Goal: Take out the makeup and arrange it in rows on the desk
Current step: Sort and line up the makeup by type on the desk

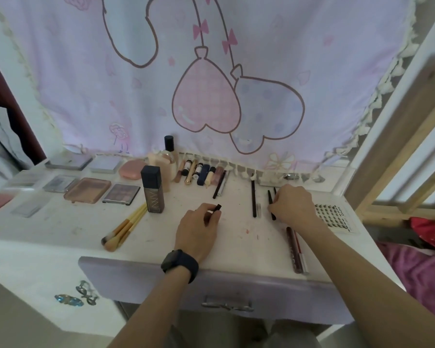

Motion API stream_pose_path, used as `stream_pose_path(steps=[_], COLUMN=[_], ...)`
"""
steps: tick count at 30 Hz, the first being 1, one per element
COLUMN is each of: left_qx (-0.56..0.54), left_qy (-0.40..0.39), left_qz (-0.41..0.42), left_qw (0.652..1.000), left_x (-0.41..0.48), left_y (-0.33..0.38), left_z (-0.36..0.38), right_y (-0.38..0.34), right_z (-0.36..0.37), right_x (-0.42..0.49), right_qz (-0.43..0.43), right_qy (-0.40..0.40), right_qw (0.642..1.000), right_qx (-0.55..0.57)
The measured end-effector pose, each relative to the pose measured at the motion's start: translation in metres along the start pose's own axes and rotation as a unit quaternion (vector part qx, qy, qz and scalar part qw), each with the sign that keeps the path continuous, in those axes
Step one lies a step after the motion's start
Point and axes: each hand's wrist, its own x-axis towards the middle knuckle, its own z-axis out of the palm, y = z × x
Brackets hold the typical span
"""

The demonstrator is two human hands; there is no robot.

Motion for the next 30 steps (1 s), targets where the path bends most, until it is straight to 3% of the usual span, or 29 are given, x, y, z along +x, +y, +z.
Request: stream_pose_path(steps=[19,30], left_qx=[0.014,-0.006], left_qy=[-0.002,0.029], left_qz=[0.011,0.005], left_qw=[1.000,1.000], left_x=[-0.002,-0.001], left_y=[0.003,0.004], left_z=[-0.001,-0.003], right_y=[0.009,0.050], right_z=[0.008,-0.014], right_x=[0.006,-0.073], right_qz=[0.011,-0.005], right_qy=[0.025,0.119], right_qw=[0.999,0.987], right_qx=[-0.025,0.108])
